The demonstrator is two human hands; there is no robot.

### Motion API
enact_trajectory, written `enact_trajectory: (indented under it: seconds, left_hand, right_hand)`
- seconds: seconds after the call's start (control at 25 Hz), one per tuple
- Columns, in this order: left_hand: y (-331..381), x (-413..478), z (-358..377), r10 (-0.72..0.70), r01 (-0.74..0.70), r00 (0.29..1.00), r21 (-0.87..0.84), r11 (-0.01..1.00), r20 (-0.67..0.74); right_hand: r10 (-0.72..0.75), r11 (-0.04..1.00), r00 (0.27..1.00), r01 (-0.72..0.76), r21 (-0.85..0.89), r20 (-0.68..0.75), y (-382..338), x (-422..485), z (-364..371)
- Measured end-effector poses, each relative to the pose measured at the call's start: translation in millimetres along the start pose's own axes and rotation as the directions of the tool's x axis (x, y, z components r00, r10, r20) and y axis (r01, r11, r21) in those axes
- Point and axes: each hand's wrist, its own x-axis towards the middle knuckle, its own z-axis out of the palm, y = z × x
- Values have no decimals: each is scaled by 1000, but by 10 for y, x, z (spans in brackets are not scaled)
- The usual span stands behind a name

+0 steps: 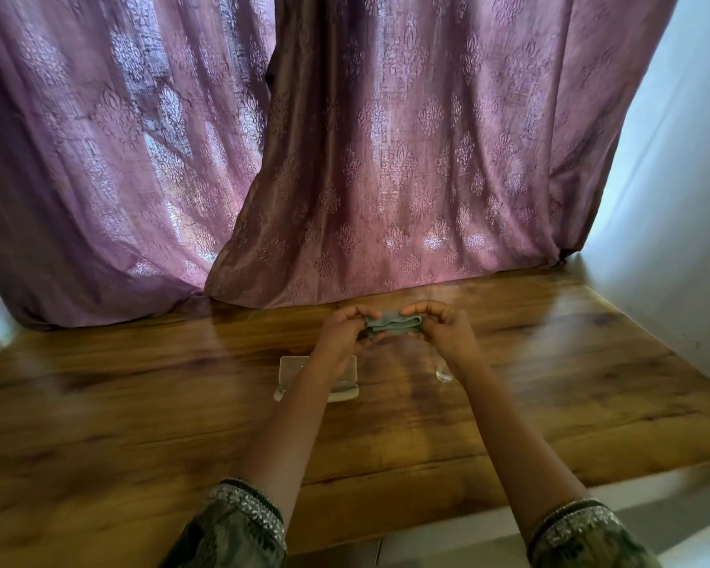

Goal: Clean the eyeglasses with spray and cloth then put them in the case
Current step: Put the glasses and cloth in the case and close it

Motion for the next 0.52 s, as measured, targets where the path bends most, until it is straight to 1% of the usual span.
enact_trajectory:
  seconds: [0.2, 0.28, 0.36, 0.44, 0.52]
  left_hand:
    - [33, -2, -7, -7, 7, 1000, -23, 1000, 9]
    - [54, -2, -6, -36, 34, 999, -96, 995, -18]
    - [67, -11, -2, -43, 41, 999, -151, 988, -12]
    - [42, -5, -7, -5, 4, 1000, -95, 995, -12]
    - [5, 6, -14, 56, -57, 998, -22, 998, -29]
  right_hand:
    - [17, 999, 1000, -17, 33, -5, -17, 5, 25]
    - [24, 997, 999, -22, 69, -32, -36, 4, 43]
    - [43, 991, 997, -34, 129, -68, -51, 10, 61]
    - [70, 982, 993, -51, 182, -100, -56, 20, 84]
    - [64, 985, 991, -44, 166, -121, -37, 25, 101]
